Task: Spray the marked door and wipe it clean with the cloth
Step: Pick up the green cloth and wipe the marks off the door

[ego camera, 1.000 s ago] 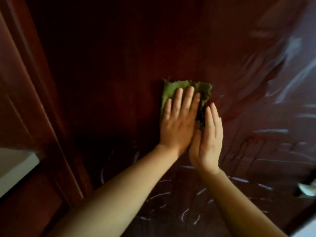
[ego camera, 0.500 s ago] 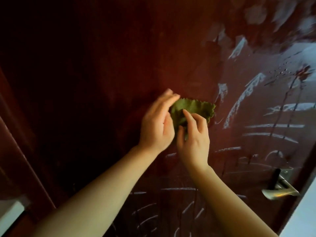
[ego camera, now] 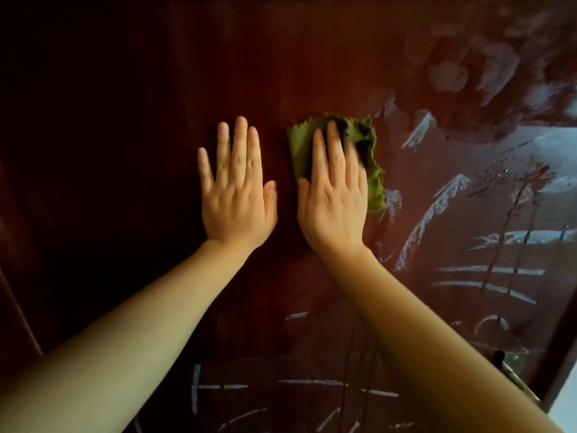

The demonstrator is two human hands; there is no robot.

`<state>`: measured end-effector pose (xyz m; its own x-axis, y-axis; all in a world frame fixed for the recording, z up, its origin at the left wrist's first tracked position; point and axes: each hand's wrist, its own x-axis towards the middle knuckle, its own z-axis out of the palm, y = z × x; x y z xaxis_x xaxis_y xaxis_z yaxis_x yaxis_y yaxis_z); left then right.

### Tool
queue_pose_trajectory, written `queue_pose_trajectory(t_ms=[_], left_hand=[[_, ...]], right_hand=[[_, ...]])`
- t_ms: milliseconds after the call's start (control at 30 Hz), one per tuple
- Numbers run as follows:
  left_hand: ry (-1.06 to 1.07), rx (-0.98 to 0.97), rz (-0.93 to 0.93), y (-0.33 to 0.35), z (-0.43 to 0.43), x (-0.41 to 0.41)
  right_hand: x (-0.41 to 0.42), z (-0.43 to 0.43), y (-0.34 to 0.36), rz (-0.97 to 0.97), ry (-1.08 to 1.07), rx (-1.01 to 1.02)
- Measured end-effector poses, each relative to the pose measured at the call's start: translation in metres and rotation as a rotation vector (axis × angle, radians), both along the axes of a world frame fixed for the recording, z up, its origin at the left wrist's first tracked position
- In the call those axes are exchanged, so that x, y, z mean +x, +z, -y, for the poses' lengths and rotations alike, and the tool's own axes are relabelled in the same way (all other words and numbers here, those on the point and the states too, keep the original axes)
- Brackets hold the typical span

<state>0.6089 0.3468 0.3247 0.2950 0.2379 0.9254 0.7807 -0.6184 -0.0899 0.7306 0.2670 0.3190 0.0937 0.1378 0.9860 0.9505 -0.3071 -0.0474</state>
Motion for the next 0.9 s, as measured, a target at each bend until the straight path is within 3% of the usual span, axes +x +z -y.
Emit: queue_pose_trajectory(t_ms=[167,333,433,500,700,800,900], left_hand=[[-0.014,0.018,0.016,-0.001,-0.001,0.002],[-0.029,0.012,0.024,-0.002,0.000,0.004],[-0.031,0.002,0.017,0.000,0.003,0.004],[-0.032,-0.008,0.014,-0.001,0.004,0.005],[-0.052,-0.034,0.044,0.000,0.009,0.007],[-0.105,-0.036,0.104,0.001,0.031,0.018],[-0.175,0.050,0.132,0.010,0.079,0.061]], right_hand=[[0.018,0.011,0.065,-0.035,-0.069,-0.044],[0.126,0.081,0.071,-0.464,-0.241,0.225],[0.131,0.086,0.050,-0.610,-0.237,0.311],[0.100,0.067,0.042,-0.498,-0.238,0.254],[0.008,0.016,0.005,0.194,-0.038,-0.275],[0.039,0.033,0.013,0.255,-0.039,-0.297],[0.091,0.063,0.028,0.141,-0.063,-0.203]])
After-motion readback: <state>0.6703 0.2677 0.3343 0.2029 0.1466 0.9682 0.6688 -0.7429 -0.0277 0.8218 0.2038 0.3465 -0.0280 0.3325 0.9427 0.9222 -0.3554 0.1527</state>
